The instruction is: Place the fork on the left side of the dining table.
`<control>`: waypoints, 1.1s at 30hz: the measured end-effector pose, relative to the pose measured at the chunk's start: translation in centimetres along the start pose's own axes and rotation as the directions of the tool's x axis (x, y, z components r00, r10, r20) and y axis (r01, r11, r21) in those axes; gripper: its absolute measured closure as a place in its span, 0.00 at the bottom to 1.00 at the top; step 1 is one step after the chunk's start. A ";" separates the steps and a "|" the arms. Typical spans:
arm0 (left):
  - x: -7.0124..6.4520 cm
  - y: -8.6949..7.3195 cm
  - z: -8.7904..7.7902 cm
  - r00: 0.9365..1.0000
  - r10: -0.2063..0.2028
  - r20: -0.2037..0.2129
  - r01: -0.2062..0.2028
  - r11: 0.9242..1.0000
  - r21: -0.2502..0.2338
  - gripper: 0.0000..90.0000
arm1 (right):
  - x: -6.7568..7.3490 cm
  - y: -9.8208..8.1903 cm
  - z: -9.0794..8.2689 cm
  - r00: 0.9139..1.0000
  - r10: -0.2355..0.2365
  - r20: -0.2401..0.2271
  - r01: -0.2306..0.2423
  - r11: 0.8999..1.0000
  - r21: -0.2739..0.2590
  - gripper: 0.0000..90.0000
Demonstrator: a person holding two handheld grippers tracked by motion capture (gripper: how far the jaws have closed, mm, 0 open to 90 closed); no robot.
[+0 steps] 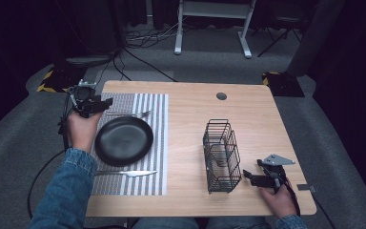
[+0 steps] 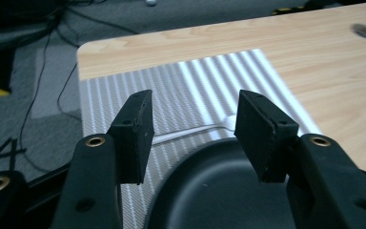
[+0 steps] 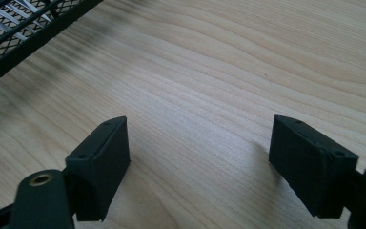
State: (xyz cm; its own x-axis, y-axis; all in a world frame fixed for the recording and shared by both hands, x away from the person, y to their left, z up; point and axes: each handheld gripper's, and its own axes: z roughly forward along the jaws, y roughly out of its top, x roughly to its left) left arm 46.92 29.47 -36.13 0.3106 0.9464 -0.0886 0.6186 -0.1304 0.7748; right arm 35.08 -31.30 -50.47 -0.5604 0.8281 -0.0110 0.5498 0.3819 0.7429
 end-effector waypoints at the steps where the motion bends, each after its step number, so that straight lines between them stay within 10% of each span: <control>1: 0.0 0.0 0.0 1.000 0.000 0.000 0.000 1.000 0.000 0.52 | 0.0 0.0 0.0 1.000 0.000 0.000 0.000 1.000 0.000 0.24; 9: -2.1 -0.8 -3.4 0.994 0.089 0.061 -0.086 0.996 -0.039 0.50 | 0.0 0.0 0.0 1.000 0.000 0.000 0.000 1.000 0.000 0.24; 13: -3.2 -1.8 -5.0 0.976 0.156 0.152 -0.146 0.986 -0.075 0.49 | 0.0 0.0 0.0 1.000 0.000 0.000 0.000 1.000 0.000 0.24; 19: -3.7 -3.9 -7.2 0.965 0.148 0.218 -0.123 0.985 -0.124 0.47 | 0.0 0.0 0.0 1.000 0.000 0.000 0.000 1.000 0.000 0.24; 33: -7.8 -7.7 -10.1 0.960 0.260 0.102 -0.252 0.964 -0.084 0.45 | 0.0 0.1 0.0 1.000 -0.002 -0.006 0.002 1.000 0.001 0.24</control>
State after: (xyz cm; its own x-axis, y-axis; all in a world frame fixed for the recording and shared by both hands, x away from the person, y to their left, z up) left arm 32.41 26.07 -35.05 0.5328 0.8446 0.0524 0.4575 -0.3396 0.8218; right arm 35.16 -31.30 -50.46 -0.5649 0.8251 -0.0086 0.5493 0.3838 0.7423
